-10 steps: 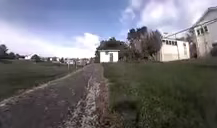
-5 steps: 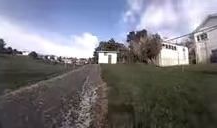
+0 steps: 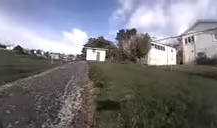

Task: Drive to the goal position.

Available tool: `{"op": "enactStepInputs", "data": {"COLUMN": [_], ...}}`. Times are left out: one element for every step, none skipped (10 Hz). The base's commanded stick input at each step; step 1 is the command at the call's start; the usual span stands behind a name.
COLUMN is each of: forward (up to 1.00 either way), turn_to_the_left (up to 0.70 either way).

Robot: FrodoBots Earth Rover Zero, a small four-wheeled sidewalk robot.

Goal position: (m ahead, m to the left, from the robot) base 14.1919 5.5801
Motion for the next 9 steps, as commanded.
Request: {"op": "enactStepInputs", "data": {"forward": [0.7,0.7,0.7,0.7,0.7,0.7,0.7,0.7,0.7], "turn_to_the_left": [0.0,0.0,0.0,0.0,0.0,0.0,0.0,0.0,0.0]}}
